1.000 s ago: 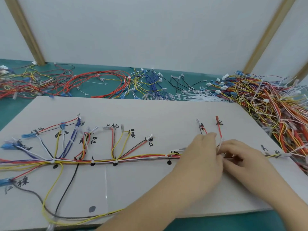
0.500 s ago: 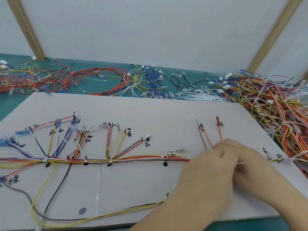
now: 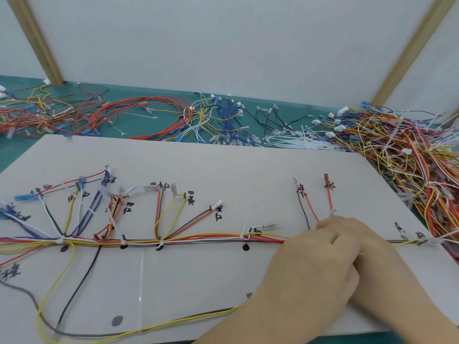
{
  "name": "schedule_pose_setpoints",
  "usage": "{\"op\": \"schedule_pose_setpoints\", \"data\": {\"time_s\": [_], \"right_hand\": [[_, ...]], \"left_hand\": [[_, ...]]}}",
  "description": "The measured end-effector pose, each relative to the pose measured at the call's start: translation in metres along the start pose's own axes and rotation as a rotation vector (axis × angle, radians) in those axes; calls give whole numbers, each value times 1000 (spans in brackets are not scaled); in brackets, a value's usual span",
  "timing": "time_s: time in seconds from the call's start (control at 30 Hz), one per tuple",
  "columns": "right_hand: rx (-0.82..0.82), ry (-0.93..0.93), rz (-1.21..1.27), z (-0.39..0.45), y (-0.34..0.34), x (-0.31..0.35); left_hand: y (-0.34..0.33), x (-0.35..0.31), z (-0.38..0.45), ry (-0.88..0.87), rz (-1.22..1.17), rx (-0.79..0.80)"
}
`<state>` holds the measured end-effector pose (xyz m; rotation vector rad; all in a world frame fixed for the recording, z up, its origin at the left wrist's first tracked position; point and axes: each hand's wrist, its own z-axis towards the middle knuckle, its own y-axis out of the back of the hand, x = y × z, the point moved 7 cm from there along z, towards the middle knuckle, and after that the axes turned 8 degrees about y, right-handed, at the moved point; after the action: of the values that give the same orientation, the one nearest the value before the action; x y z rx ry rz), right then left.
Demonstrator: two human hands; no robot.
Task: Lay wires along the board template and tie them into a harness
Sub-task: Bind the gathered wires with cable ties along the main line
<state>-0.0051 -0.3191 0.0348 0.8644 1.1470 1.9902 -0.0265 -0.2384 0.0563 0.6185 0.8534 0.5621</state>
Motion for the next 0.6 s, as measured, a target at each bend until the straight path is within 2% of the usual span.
{"op": "schedule_pose_setpoints", "data": {"time_s": [0.3,0.4,0.5,0.6], "right_hand": [[-52,-64,-15,-6,-3,0],[-16,-131,58,-10,-4,-7],[16,-110,111,-11,2,-6],[-92,-85,120,-13,19,0]], "left_hand": [[-4,-1,3,33,-78,70],[-5,3,-1,101,-103,168],[25,14,-10,114,-262,112],[60,44,-25,156,-263,160]]}}
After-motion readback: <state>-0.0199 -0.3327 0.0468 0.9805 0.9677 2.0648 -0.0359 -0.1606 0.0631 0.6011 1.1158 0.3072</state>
